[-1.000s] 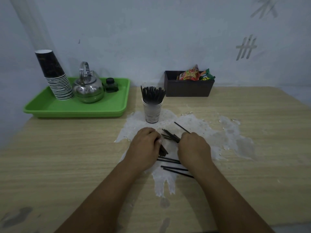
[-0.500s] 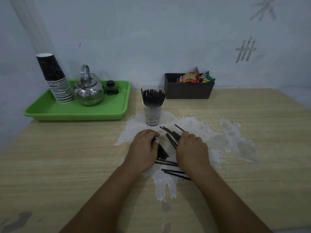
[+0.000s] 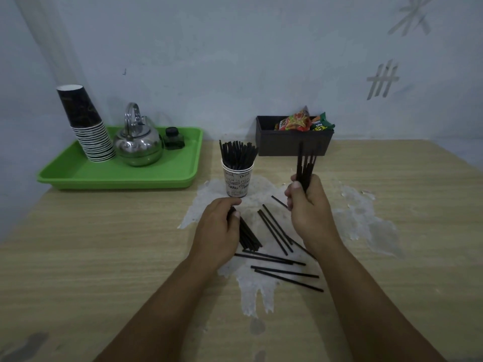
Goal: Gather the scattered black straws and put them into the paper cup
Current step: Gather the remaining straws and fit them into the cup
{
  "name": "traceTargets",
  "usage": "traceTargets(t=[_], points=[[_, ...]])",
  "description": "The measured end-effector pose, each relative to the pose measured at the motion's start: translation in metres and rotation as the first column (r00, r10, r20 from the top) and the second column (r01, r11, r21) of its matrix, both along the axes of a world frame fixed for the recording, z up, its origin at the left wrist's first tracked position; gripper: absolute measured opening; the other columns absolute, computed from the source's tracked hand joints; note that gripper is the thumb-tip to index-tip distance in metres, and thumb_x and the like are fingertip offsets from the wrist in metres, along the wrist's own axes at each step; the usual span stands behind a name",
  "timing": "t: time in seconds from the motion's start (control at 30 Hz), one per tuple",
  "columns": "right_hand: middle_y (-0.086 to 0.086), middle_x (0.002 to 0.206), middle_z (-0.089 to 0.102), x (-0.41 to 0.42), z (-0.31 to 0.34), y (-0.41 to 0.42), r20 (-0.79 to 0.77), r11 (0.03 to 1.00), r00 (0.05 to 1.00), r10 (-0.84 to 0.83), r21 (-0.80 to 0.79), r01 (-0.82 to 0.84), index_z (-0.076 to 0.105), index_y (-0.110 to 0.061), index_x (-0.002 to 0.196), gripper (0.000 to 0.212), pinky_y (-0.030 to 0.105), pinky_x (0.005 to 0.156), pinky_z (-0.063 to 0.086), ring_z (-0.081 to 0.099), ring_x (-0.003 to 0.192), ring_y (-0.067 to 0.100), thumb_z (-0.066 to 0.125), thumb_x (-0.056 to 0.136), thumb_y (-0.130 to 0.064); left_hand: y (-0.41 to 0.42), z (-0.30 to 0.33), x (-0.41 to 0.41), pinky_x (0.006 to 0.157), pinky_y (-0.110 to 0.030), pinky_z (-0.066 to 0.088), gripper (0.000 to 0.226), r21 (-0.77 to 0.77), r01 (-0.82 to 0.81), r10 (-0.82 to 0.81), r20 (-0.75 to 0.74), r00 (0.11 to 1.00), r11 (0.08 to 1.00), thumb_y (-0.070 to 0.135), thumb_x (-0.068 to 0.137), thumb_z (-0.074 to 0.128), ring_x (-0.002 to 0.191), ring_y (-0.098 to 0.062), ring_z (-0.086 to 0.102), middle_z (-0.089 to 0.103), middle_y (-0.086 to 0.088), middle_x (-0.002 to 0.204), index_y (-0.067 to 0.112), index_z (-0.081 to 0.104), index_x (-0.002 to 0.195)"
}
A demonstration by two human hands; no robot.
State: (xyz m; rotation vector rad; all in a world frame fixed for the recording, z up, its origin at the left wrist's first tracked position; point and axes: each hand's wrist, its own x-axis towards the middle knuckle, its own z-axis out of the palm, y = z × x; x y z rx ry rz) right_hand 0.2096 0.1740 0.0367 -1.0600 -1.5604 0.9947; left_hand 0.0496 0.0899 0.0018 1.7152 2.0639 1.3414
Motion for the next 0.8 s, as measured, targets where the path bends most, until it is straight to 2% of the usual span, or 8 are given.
traceTargets(t=[0.1,0.17,0.3,0.4,0.5,0.6,0.7,0.8], points=[[-0.015,0.069,0.057,-0.001,-0.006,0.001,-0.2,0.991,0.98,-0.018,-0.137,-0.01,0.058,-0.04,0.084,0.018,0.027,0.065,0.047,0.054,0.064,0.005,0.05,0.095,-0.028,0.001,-0.001,0.0,0.096,-0.027,0.042,0.029,-0.001,0.0,0.0,0.002,1.0,1.0,0.013,0.095,0.051,0.113,-0.013,0.052,0.059,0.002,0.12,0.017,0.06,0.123],[-0.014,0.065,0.058,0.0,-0.011,0.002,-0.268,0.981,0.963,-0.034,-0.193,-0.019,0.061,-0.038,0.08,0.018,0.029,0.066,0.049,0.055,0.06,0.003,0.053,0.092,-0.027,0.001,-0.002,-0.001,0.093,-0.023,0.039,0.029,0.001,-0.005,0.005,-0.002,1.0,1.0,0.013,0.095,0.052,0.112,-0.011,0.051,0.059,0.003,0.119,0.017,0.06,0.123],[-0.013,0.068,0.062,0.002,-0.017,0.005,-0.274,0.984,0.961,-0.037,-0.178,-0.013,0.063,-0.037,0.08,0.015,0.029,0.073,0.051,0.06,0.066,0.002,0.056,0.09,-0.028,0.002,-0.003,-0.002,0.091,-0.022,0.038,0.029,-0.001,-0.01,0.01,0.001,1.0,1.0,0.013,0.094,0.053,0.11,-0.011,0.051,0.06,0.004,0.118,0.017,0.061,0.122],[-0.016,0.067,0.061,0.0,-0.016,0.005,-0.198,0.995,0.979,-0.035,-0.096,0.016,0.061,-0.037,0.081,0.013,0.028,0.068,0.052,0.06,0.065,0.001,0.056,0.09,-0.045,0.003,-0.003,-0.001,0.094,-0.027,0.042,0.029,-0.002,-0.001,0.001,0.011,1.0,1.0,0.013,0.095,0.052,0.111,-0.011,0.052,0.059,0.004,0.118,0.017,0.061,0.122],[-0.016,0.061,0.059,-0.002,-0.015,0.004,-0.119,0.995,0.991,-0.066,-0.08,0.057,0.058,-0.03,0.074,0.037,0.017,0.059,0.048,0.059,0.059,-0.001,0.051,0.088,-0.064,0.002,-0.004,-0.002,0.093,-0.024,0.041,0.029,-0.002,-0.004,0.004,0.012,1.0,1.0,0.013,0.095,0.053,0.11,-0.01,0.052,0.059,0.004,0.118,0.017,0.061,0.122],[-0.012,0.056,0.059,-0.005,-0.014,0.001,-0.065,0.991,0.995,-0.076,-0.118,0.068,0.056,-0.021,0.068,0.056,0.01,0.047,0.041,0.057,0.053,-0.004,0.048,0.082,-0.075,0.002,-0.003,-0.003,0.084,-0.007,0.033,0.028,-0.008,-0.02,0.02,0.044,0.999,1.0,0.015,0.095,0.053,0.102,0.0,0.048,0.058,0.009,0.116,0.021,0.061,0.121],[-0.01,0.059,0.065,-0.006,-0.016,0.002,-0.079,0.991,0.995,-0.056,-0.125,0.045,0.061,-0.016,0.069,0.062,0.008,0.049,0.043,0.063,0.058,-0.002,0.05,0.076,-0.076,0.005,0.001,-0.005,0.081,-0.003,0.032,0.027,0.024,-0.022,0.019,0.091,0.996,0.999,0.017,0.094,0.054,0.094,0.01,0.047,0.058,0.013,0.115,0.027,0.061,0.119],[-0.008,0.072,0.072,-0.005,-0.016,0.005,-0.162,0.994,0.987,-0.015,-0.107,-0.003,0.069,-0.015,0.078,0.048,0.015,0.063,0.054,0.07,0.071,0.006,0.062,0.082,-0.062,0.009,0.006,-0.01,0.079,-0.007,0.036,0.027,0.049,-0.039,0.03,0.164,0.986,0.998,0.019,0.094,0.056,0.093,0.02,0.047,0.055,0.018,0.115,0.031,0.06,0.118]])
